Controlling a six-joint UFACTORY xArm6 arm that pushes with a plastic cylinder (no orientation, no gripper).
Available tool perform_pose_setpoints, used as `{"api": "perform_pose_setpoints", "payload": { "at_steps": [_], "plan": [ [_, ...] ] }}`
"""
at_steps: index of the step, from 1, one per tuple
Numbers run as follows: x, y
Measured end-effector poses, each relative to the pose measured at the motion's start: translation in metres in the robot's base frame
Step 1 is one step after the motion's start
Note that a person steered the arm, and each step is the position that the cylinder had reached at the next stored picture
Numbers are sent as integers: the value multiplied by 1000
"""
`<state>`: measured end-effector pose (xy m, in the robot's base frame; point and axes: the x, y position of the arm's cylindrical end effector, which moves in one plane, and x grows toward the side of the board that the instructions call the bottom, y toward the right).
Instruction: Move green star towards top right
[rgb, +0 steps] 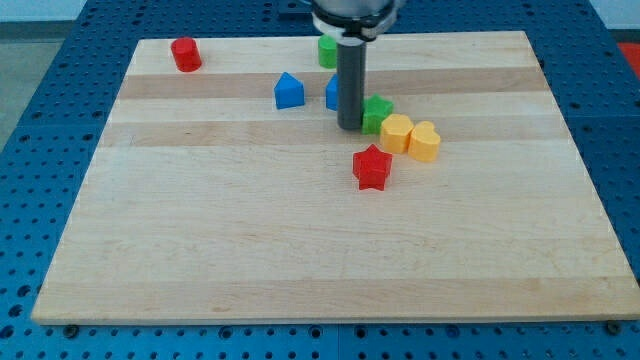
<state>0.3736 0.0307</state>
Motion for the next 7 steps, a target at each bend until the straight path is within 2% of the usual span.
{"api": "perform_pose_setpoints", "payload": {
  "at_steps": [2,7],
  "plan": [
    [0,39],
    [-41,123]
  ]
}}
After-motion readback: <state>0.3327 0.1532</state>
